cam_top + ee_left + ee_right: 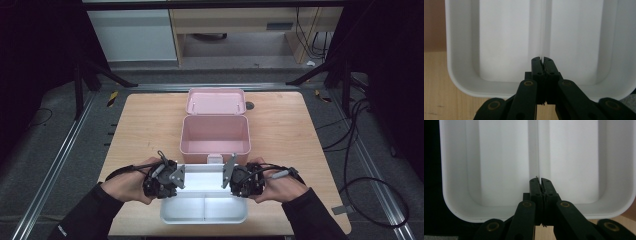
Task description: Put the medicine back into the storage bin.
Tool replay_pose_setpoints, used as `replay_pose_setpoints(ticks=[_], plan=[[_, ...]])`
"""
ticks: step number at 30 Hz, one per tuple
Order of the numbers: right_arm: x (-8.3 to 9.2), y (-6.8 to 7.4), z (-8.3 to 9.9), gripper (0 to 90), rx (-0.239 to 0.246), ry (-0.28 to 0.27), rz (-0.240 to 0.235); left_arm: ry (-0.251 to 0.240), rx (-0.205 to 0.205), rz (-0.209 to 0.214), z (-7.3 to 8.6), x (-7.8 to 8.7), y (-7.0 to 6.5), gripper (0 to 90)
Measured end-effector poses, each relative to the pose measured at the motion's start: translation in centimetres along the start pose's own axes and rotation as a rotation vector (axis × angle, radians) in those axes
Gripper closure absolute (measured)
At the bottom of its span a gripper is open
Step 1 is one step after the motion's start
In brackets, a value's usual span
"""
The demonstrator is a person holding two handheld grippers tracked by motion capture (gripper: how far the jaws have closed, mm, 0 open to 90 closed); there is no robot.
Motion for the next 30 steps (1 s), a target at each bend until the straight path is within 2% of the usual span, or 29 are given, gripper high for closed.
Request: replay_pose_setpoints(ticks=[4, 5, 6, 12, 18, 22, 24, 30], plan=[[-1.1, 0.6, 0.2, 89.3, 0.0, -0.003, -0.017, 0.006, 0.005, 0.011, 0.3, -1.2, 0.0, 88.7], [-1.8, 0.9, 0.4, 89.3, 0.0, 0.003, -0.023, 0.009, 0.01, 0.017, 0.5, -2.0, 0.3, 88.7], [-1.8, 0.9, 0.4, 89.3, 0.0, 0.003, -0.023, 0.009, 0.01, 0.017, 0.5, -2.0, 0.3, 88.5], [-4.7, 0.7, 1.9, 88.6, -0.029, 0.019, -0.007, 0.023, 0.019, 0.029, 0.3, -5.4, 2.3, 88.3], [-6.8, 0.4, 3.5, 87.9, -0.06, 0.039, -0.005, 0.018, 0.024, 0.048, -0.2, -7.7, 3.8, 87.9], [-7.8, 0.3, 4.4, 86.9, -0.092, 0.041, -0.003, 0.013, 0.03, 0.064, -0.6, -8.9, 4.1, 88.1], [-8.3, 0.4, 4.6, 86.9, -0.098, 0.027, -0.003, 0.021, 0.026, 0.062, -0.7, -9.1, 4.2, 88.1], [-8.9, 0.4, 5.1, 86.4, -0.106, 0.042, -0.005, 0.014, 0.032, 0.062, -0.8, -9.9, 4.4, 87.4]])
Point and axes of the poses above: each handheld gripper's, and its own axes: x roughly backward along the jaws, z roughly out of its underside, y roughly to its left, the point moved 9 cm from there along -x, roughly forward along the jaws, and after that the axes turned 13 degrees about z, right-handed, at the moved point
